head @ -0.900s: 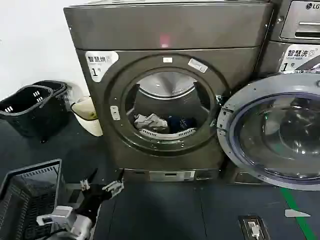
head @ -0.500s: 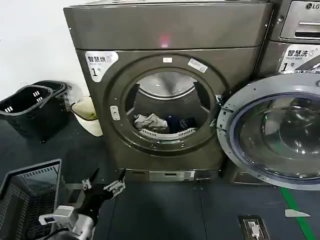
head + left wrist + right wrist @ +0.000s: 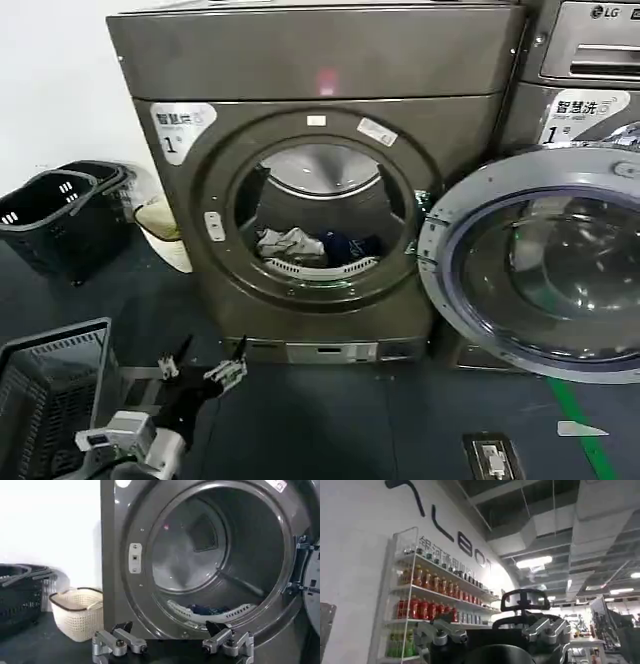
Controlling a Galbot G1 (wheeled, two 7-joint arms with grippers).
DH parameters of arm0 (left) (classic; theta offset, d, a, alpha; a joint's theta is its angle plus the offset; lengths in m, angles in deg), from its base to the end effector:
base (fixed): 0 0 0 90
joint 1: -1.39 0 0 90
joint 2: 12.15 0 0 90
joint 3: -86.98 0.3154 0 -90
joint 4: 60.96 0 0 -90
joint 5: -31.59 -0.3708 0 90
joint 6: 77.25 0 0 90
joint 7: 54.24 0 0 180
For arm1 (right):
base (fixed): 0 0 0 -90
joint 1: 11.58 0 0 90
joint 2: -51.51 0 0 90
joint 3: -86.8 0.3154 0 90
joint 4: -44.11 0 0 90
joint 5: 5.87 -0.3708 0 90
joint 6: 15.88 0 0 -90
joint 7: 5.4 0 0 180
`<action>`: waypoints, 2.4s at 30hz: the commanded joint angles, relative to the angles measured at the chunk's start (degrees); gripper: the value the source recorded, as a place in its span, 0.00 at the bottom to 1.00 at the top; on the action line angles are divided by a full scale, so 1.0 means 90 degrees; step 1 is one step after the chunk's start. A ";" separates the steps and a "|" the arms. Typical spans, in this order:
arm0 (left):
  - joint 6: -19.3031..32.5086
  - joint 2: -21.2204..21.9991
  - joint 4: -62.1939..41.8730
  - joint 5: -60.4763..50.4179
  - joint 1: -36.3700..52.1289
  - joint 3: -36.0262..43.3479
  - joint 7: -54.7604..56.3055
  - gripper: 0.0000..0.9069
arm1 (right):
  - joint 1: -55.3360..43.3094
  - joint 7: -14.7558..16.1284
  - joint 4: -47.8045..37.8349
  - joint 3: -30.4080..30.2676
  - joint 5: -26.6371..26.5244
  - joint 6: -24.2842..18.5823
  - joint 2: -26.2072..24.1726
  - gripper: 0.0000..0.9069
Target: Grasp the clothes from the dryer.
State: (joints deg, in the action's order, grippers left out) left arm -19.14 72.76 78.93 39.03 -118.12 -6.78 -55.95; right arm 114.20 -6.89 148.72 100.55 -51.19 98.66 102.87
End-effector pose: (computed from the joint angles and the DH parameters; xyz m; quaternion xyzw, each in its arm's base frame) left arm 0.1925 0.0184 -0.1438 -0.0314 -0.9945 0.0059 0.0996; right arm -0.0433 -0.4108 0.0858 0.5294 0.8183 -0.1130 0.1931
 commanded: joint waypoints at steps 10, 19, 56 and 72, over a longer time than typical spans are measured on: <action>-0.0087 0.0052 0.0054 -0.0043 0.0013 0.0012 0.0213 1.00 | -0.0014 0.0024 -0.0053 0.0020 0.0007 -0.0021 0.0003 1.00; -0.0119 0.0097 0.0066 -0.0057 0.0021 0.0012 0.0131 1.00 | -0.0087 0.0033 -0.0067 -0.0044 0.0029 -0.0037 0.0002 1.00; 0.0145 -0.0010 0.0086 -0.0169 0.0199 0.0069 -0.0075 1.00 | -0.0006 0.0195 0.0057 -0.0015 -0.0158 -0.0819 0.0147 1.00; 0.0138 -0.0053 0.0119 -0.0166 0.0191 0.0082 -0.0110 1.00 | 0.0037 0.0209 0.0022 0.0048 -0.0187 -0.0884 0.0179 1.00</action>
State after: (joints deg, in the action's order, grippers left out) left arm -17.98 72.45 79.82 37.49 -116.31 -6.03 -56.86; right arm 114.54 -5.07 148.89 100.93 -52.82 90.95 104.46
